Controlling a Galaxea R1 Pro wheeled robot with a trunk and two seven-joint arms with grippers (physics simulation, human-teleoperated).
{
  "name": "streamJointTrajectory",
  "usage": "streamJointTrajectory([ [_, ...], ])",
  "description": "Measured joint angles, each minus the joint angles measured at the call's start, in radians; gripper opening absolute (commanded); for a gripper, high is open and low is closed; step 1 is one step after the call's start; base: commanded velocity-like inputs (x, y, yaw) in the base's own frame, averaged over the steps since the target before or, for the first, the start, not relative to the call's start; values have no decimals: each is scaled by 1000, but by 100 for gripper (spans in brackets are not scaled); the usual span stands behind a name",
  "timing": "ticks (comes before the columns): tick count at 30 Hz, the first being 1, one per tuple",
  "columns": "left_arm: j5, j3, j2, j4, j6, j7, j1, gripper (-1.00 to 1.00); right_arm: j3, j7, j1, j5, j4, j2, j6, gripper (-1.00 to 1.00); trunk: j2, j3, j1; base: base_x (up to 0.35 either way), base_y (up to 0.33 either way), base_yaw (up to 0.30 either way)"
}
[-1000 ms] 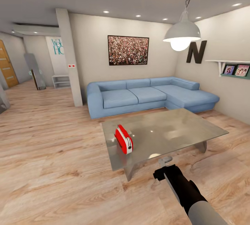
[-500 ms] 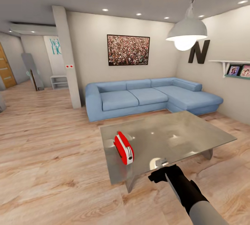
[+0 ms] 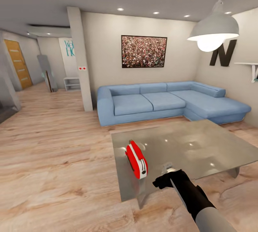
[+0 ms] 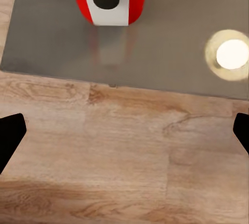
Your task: Turn on the radio receiver that's on the table in the living room.
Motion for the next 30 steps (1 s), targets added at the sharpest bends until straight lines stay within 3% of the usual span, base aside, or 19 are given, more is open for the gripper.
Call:
streamJointTrajectory([
  [12,0,-1,-1,0,-2,0,0,100,0,0,0,0,0,0,0,100,0,0,0,4,-2,281],
  [23,-1,-1,-1,1,0,1,0,100,-4,-1,0,0,-18,-1,0,100,0,0,0,211,-201,20],
  [30,0,-1,-2,0,-2,1,0,100,-7,5,0,-3,-60,-1,9,100,0,0,0,34,-32,0],
])
